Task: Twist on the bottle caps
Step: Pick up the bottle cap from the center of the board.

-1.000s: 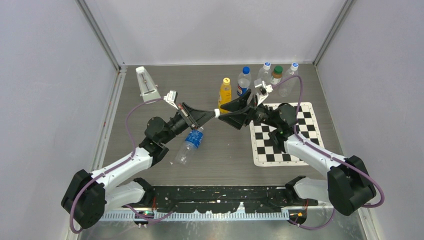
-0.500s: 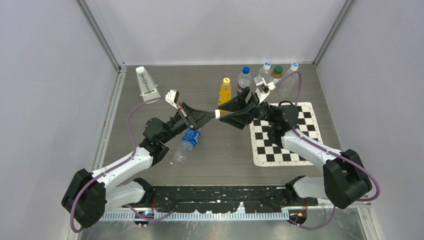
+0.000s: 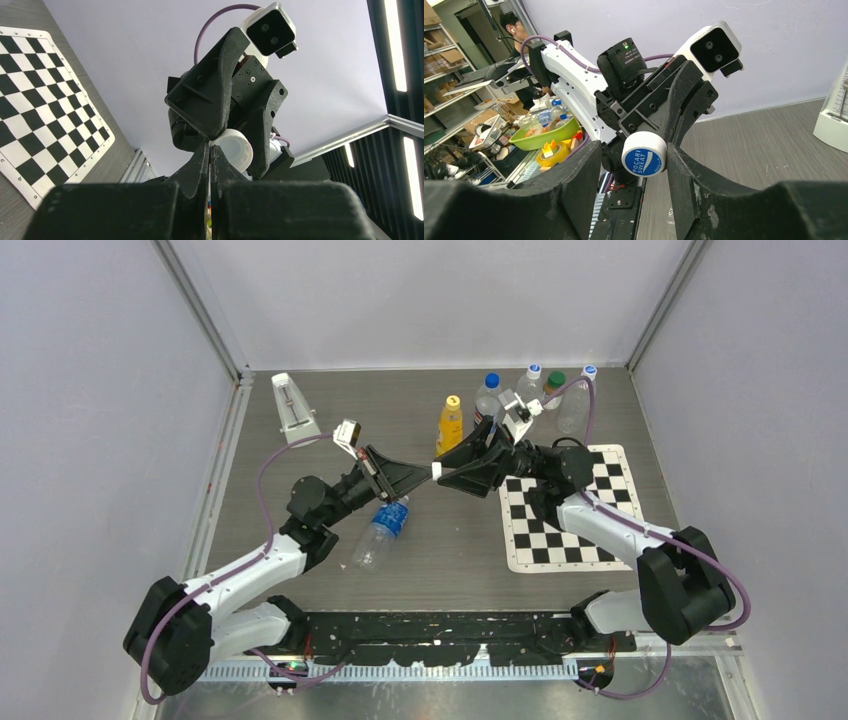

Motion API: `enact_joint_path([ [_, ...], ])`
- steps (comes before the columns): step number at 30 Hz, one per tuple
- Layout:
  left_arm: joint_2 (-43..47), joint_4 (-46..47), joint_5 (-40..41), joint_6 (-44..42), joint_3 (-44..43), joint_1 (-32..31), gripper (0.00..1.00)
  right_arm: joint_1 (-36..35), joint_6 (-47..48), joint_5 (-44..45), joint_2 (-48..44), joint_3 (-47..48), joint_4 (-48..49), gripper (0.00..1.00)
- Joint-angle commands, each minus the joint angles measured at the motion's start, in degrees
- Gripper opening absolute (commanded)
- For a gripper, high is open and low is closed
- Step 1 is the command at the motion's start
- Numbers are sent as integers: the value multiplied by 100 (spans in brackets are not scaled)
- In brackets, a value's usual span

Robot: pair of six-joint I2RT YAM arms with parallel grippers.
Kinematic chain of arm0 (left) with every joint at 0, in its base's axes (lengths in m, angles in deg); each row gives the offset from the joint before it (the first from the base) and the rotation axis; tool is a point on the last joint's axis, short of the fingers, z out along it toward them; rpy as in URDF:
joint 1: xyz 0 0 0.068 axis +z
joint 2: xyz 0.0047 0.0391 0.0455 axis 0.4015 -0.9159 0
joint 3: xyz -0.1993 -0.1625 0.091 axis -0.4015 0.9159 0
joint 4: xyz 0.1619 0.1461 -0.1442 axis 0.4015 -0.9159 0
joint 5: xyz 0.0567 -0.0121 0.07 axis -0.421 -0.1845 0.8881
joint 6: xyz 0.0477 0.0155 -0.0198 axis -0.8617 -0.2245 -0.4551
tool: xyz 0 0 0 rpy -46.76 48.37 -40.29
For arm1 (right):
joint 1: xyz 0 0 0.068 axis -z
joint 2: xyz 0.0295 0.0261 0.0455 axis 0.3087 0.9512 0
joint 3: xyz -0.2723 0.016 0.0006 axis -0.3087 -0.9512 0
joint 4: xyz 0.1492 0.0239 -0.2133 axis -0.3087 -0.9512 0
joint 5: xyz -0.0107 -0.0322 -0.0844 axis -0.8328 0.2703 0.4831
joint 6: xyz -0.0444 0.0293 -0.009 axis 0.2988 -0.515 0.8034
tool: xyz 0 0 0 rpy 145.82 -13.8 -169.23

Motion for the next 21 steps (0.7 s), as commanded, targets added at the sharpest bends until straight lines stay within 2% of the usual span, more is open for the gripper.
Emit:
enact_joint_path([
  [1,-18,341,-99,44,-218,-24,0,17,-111,-183,24,261,423,54],
  [13,-12,246,-63,33,-248,-44,0,15,-213,-331,171,350,415,42],
  [15,13,191,-32,-8,-248,-47,0,13,-212,-350,186,348,419,38],
  [19,114,-85,76,-181,-219,-47,0,15,-212,-364,196,345,362,20],
  [20,175,-180,134,-237,-212,-50,2,15,-206,-366,195,352,343,13],
  [21,232,-304,212,-317,-176,-48,9,19,-205,-366,181,364,289,10],
])
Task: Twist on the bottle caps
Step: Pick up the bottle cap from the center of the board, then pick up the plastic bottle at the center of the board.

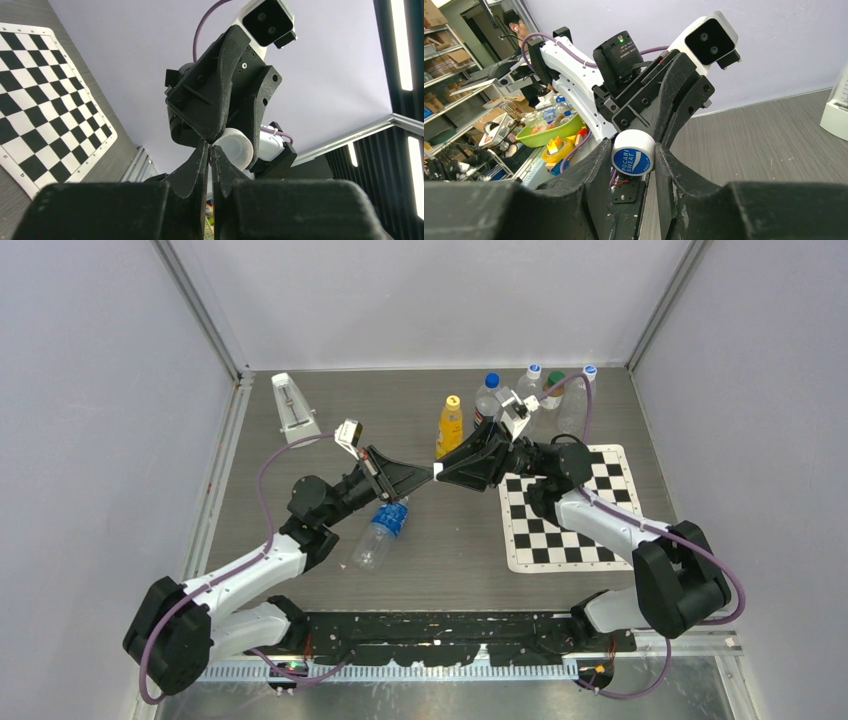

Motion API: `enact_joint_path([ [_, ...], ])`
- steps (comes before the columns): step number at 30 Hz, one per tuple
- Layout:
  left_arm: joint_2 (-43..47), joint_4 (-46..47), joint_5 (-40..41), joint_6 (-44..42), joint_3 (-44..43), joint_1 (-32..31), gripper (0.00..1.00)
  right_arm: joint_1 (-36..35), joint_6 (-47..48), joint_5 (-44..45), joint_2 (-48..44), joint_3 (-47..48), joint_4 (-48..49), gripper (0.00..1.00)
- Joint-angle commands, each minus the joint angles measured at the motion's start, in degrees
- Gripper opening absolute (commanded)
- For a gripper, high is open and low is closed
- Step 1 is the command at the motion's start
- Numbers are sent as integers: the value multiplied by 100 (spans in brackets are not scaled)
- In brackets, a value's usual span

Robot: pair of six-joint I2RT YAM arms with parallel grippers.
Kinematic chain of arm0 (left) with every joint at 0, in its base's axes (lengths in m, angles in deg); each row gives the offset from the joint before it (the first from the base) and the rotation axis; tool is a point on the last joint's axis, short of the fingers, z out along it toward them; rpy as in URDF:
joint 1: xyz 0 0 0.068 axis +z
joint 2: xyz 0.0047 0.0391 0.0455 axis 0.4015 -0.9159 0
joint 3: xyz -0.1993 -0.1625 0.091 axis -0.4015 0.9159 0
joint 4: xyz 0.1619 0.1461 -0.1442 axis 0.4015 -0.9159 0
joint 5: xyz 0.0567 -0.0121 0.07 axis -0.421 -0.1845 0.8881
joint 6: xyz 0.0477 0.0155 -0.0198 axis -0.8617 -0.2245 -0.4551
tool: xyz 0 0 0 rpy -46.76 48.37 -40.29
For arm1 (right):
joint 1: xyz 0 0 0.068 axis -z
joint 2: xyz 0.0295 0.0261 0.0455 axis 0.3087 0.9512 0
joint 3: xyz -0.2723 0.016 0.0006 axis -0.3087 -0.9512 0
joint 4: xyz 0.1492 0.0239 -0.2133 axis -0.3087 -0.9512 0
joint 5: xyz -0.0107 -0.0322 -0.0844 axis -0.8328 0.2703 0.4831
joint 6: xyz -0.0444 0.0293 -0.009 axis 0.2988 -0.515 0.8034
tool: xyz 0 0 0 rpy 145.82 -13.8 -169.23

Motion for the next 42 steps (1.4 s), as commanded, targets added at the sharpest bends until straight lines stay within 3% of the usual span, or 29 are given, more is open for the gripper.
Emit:
enact_joint_path([
  [1,311,-377,316,-379,-108,-19,16,-11,14,-165,-14,246,160,6],
  [4,686,-1292,575,-1043,-123,-20,42,82,102,-65,-87,197,-128,4],
  [7,1209,-3022,1003,-2080,-395,-21,60,250,339,136,-255,102,-569,3],
  [9,1591,-4455,1485,-2785,-628,-17,65,307,688,248,-441,61,-1225,2],
  [12,1838,-6152,2495,-3944,-1027,-19,68,320,1716,624,-787,106,-3092,2],
  [16,1486,-7764,3274,-4955,-1567,-15,77,322,3187,1191,-1229,454,-5856,2],
  [18,1154,-8234,3405,-5210,-1785,-31,82,319,3502,1394,-1369,526,-6533,1],
  [26,53,-8442,4268,-5774,-1937,-733,96,321,3737,1581,-1580,531,-7345,1],
  [42,-1756,-6746,4712,-5776,-1387,-1019,95,320,3796,1466,-1551,360,-7302,1],
])
